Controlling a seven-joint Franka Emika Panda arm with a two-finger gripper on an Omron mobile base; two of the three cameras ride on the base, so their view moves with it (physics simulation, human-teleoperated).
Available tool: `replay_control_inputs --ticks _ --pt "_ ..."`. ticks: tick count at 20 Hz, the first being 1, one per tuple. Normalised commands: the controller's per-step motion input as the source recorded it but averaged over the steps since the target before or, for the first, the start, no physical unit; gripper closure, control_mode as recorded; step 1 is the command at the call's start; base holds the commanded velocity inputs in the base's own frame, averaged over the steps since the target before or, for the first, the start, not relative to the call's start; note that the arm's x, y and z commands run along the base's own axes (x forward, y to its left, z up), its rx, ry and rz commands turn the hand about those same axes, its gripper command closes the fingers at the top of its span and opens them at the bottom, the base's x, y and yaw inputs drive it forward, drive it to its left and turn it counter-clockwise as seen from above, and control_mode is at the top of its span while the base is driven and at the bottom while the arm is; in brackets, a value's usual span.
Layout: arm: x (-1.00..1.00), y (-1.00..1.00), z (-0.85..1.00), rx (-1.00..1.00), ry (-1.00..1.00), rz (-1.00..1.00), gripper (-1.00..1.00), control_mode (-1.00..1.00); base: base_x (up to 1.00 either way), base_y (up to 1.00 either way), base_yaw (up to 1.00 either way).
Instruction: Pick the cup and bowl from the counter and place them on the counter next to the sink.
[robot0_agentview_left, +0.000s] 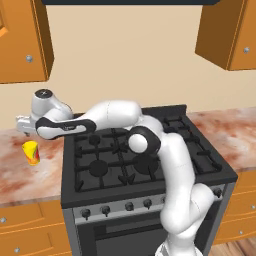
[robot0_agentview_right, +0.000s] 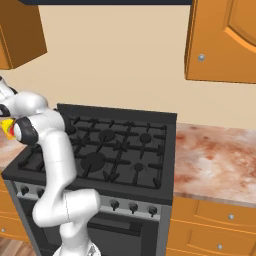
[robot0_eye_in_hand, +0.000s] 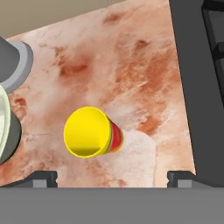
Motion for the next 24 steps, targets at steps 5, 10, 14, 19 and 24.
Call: replay_control_inputs --ticks 5,10,14,19,24 --pt "0.09 0.06 -0.06 -0.02 0.00 -0.01 -1.00 -1.00 0.00 0.00 0.00" --pt "0.12 0.00 -0.28 -0.01 0.00 0.00 -1.00 -1.00 0.00 0.00 0.00" --pt "0.03 0.00 -0.31 0.00 0.00 0.00 -1.00 -1.00 0.00 0.00 0.00" --pt "0.12 0.00 -0.33 0.00 0.00 0.00 -1.00 -1.00 0.00 0.00 0.00" --pt "0.15 0.00 -0.29 0.00 0.00 0.00 -1.00 -1.00 0.00 0.00 0.00"
